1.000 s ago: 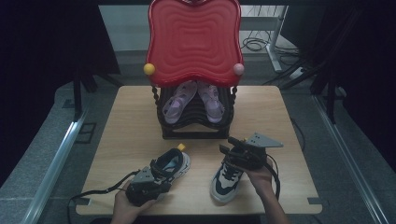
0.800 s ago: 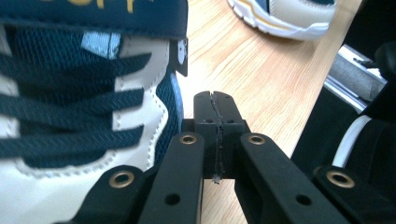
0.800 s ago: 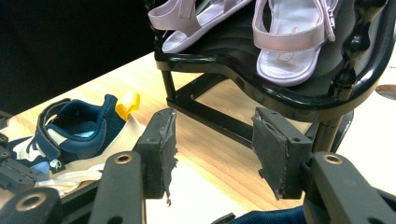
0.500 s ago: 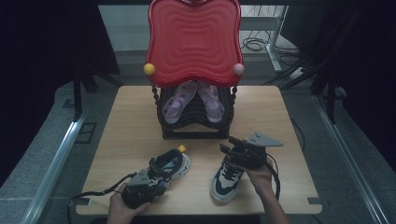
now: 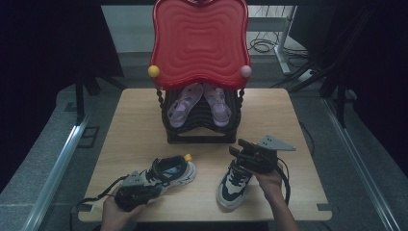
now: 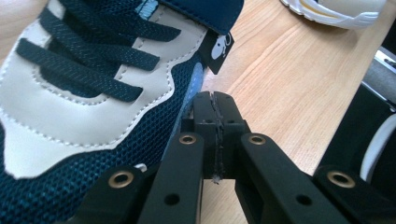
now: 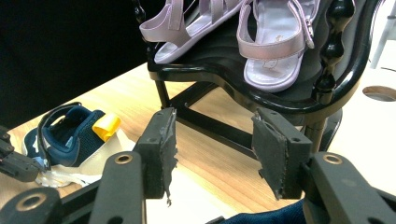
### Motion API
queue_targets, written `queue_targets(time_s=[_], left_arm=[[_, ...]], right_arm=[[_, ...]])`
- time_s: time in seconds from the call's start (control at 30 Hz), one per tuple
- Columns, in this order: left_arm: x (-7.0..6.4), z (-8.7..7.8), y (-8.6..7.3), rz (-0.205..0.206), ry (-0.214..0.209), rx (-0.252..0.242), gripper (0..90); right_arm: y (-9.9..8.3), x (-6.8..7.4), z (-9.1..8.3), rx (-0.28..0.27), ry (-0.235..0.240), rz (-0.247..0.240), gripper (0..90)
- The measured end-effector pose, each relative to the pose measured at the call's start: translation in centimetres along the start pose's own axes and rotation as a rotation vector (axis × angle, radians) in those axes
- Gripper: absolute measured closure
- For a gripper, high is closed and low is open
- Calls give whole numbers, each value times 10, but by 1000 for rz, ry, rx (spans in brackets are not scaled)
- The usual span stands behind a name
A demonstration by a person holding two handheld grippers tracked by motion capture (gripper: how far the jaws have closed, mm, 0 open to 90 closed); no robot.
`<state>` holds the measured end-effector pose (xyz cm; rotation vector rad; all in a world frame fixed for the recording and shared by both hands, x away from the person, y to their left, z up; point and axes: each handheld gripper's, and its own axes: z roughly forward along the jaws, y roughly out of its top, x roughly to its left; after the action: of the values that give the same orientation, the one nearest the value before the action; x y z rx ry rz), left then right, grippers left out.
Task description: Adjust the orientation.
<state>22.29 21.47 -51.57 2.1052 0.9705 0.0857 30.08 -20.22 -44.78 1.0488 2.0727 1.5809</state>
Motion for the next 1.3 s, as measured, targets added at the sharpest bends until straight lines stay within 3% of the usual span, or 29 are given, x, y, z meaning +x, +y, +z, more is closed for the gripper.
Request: queue_targets(time_s=[0.1,0.2,0.57,1.3], left_arm=[[6,-2,-2,-27,-11,-7,895],[9,-5,-3,-39,8,-14,895],[13,-9,-3,-26,65,-17,896],[39,-17,4,-92,150,-44,895]], right_arm=[[0,1,1,3,-1,-2,503],[-1,0,2,5,-2,-7,503],[0,2,3,4,4,-10,503],[3,4,3,-7,13,-8,503]])
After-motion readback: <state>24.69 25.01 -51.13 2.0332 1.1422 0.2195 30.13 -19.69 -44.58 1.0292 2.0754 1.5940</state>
